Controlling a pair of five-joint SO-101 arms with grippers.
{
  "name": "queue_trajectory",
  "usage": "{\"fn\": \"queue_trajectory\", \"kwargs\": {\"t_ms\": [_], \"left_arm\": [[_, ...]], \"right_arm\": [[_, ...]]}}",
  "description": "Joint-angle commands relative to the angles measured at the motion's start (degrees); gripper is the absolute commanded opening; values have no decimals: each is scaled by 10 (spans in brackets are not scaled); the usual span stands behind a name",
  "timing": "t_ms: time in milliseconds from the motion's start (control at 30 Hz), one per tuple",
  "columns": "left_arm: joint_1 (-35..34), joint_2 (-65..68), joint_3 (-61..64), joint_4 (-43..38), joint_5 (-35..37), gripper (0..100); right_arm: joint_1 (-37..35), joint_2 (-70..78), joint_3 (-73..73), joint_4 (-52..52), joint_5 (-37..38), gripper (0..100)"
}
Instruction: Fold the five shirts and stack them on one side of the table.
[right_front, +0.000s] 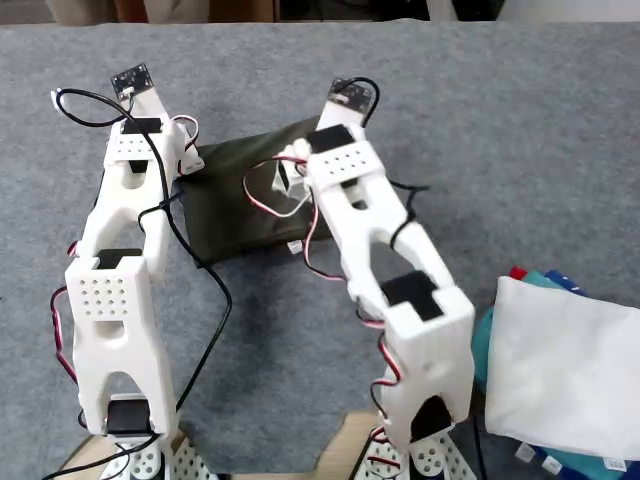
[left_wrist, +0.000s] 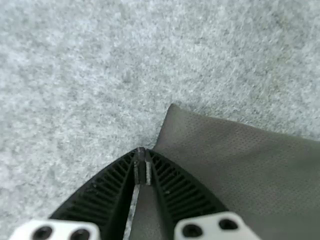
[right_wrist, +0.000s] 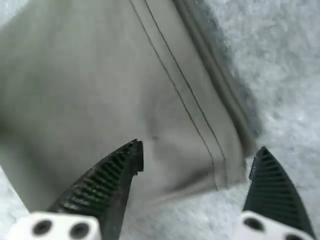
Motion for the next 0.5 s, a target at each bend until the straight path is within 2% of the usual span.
{"fn": "queue_trajectory", "kwargs": {"t_ms": [0, 167, 467], "left_arm": [[-2, -6, -26, 3, 2, 18], [-3, -6, -26, 3, 2, 18], [-3, -6, -27, 3, 2, 18]], "right_arm": [[-8, 35, -58, -7, -23, 343], [-7, 73, -75, -7, -49, 343], [-7, 100, -80, -16, -52, 340]]}}
